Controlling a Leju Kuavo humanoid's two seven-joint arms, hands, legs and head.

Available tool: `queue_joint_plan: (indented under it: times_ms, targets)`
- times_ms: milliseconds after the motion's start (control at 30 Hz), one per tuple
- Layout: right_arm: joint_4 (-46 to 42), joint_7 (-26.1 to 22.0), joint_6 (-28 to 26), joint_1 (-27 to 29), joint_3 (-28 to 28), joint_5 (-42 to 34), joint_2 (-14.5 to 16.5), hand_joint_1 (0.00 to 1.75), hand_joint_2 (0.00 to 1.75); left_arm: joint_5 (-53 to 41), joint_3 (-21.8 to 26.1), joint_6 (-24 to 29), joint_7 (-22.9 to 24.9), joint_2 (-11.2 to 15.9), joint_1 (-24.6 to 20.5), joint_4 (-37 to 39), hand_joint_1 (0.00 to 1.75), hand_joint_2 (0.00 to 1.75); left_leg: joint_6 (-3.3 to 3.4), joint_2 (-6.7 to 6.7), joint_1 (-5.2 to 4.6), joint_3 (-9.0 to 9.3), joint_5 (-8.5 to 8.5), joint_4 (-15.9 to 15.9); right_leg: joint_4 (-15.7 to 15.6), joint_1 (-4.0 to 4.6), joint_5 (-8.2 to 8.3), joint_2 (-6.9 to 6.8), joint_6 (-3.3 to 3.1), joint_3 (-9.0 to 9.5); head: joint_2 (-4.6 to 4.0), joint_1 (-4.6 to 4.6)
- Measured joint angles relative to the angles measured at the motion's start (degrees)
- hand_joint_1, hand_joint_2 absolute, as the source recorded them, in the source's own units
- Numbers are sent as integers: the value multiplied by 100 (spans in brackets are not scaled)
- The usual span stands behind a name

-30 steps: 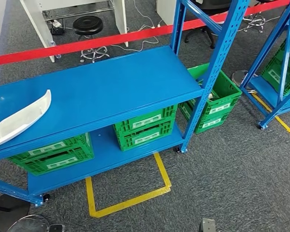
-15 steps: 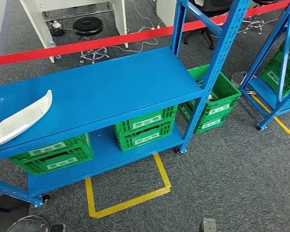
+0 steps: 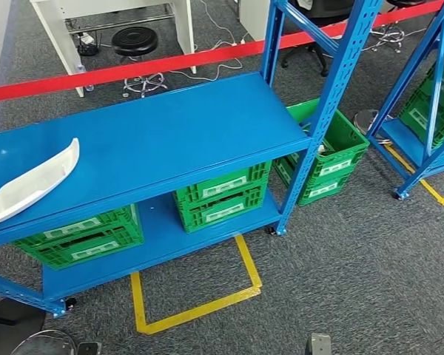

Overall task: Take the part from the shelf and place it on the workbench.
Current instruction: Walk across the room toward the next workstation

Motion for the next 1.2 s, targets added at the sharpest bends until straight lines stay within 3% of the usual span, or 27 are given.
queue_joint_plan:
  times_ms: [67,167,200,233,267,333,400,467,500,567,633,700,733,800,867,900,967,1000,1033,1100,1200]
  targets:
    - [0,-3,-7,-18,-3,15,-1,0,0,3,-3,-1,0,-3,-13,0,0,0,46,-40,42,84,59,-142,295,-1,-183,66,27,-125,0,14]
    - [1,-1,-8,-16,-5,19,-2,0,0,6,-6,-1,0,-8,-25,0,0,0,44,-143,67,101,68,-171,1385,-45,-632,146,74,-763,-1,30]
    - [2,0,-9,-7,-8,19,-4,0,0,7,-7,-1,0,-10,-19,0,0,0,27,-195,80,107,62,-168,1567,-68,-619,148,98,-903,-1,28]
    - [2,1,-9,0,-10,20,-8,0,0,7,-7,-2,0,-11,-13,0,0,0,-3,-260,100,117,52,-160,1529,-95,-483,154,128,-938,-2,28]
    - [2,1,-8,4,-13,22,-10,0,0,8,-7,-2,0,-13,-9,0,0,0,-47,-332,129,129,35,-141,1278,-130,-252,180,164,-861,-2,28]
    - [8,1,-7,8,-14,31,-13,0,0,14,-7,-3,0,-10,-14,-1,0,0,-166,-481,180,120,-25,-46,605,-206,131,418,253,-588,-2,53]
    - [20,1,-9,12,-15,41,-14,0,0,26,-8,-3,0,-2,-16,-1,0,0,-267,-594,190,65,-61,52,333,-230,202,599,226,-452,-1,85]
    - [26,0,-13,12,-19,47,-16,0,0,38,-9,-3,0,5,3,-1,0,0,-328,-677,199,19,-43,77,376,-207,181,519,115,-442,-1,77]
    - [26,-2,-14,12,-22,49,-16,0,0,42,-9,-3,0,9,13,0,0,0,-350,-645,205,1,-50,95,386,-199,181,461,81,-434,-1,62]
    - [26,-5,-13,15,-25,51,-16,0,0,47,-10,-3,0,14,5,0,0,0,-378,-398,195,-149,-202,368,387,-185,173,315,13,-422,-1,23]
    - [26,-8,-12,24,-26,50,-16,0,0,50,-13,-4,0,11,-22,0,0,0,-379,-112,172,-518,-522,1078,383,-139,145,164,-50,-415,-1,-10]
    - [26,-4,-23,26,-28,48,-16,0,0,52,-15,-5,0,10,-17,0,0,0,-352,-29,162,-853,-691,1708,383,-86,117,44,-94,-405,-1,-10]
    - [26,-1,-32,23,-29,46,-16,0,0,54,-15,-6,0,10,-4,0,0,0,-321,-20,151,-887,-618,1757,383,-63,104,7,-111,-390,-1,-11]
    - [26,6,-45,13,-34,43,-16,0,0,56,-15,-5,0,11,13,0,0,0,-206,-12,97,-651,-209,1243,381,-25,69,-29,-133,-331,-1,-13]
    - [32,8,-50,2,-39,41,-6,0,0,56,-16,-4,0,30,8,-1,0,0,-56,34,24,-331,56,607,370,3,26,-51,-126,-307,-1,0]
    - [34,8,-51,-6,-41,39,-4,0,0,56,-17,-4,0,30,1,-1,0,0,-62,55,3,-220,61,382,373,14,5,-59,-131,-308,-1,5]
    - [37,14,-44,-16,-43,34,-6,0,0,56,-19,-3,0,18,0,-1,0,0,-207,64,0,-146,-3,220,382,19,-12,-69,-136,-313,0,7]
    - [37,21,-38,-17,-44,31,-7,0,44,56,-19,-2,0,13,5,0,0,44,-275,60,4,-136,-24,188,382,18,-14,-74,-142,-305,0,9]
    - [37,30,-31,-16,-44,25,-7,0,87,58,-17,1,0,15,11,0,0,87,-284,56,1,-139,-19,195,367,12,-9,-76,-134,-294,0,7]
    - [37,45,-7,-16,-49,10,-10,0,175,60,-18,8,0,18,12,0,0,175,-240,56,-5,-134,-35,194,336,9,-2,-76,-121,-271,0,10]
    - [35,121,66,4,36,-58,-44,0,175,55,-115,33,18,27,19,0,0,175,-205,57,-5,-119,-57,194,297,9,-1,-75,-111,-268,0,11]
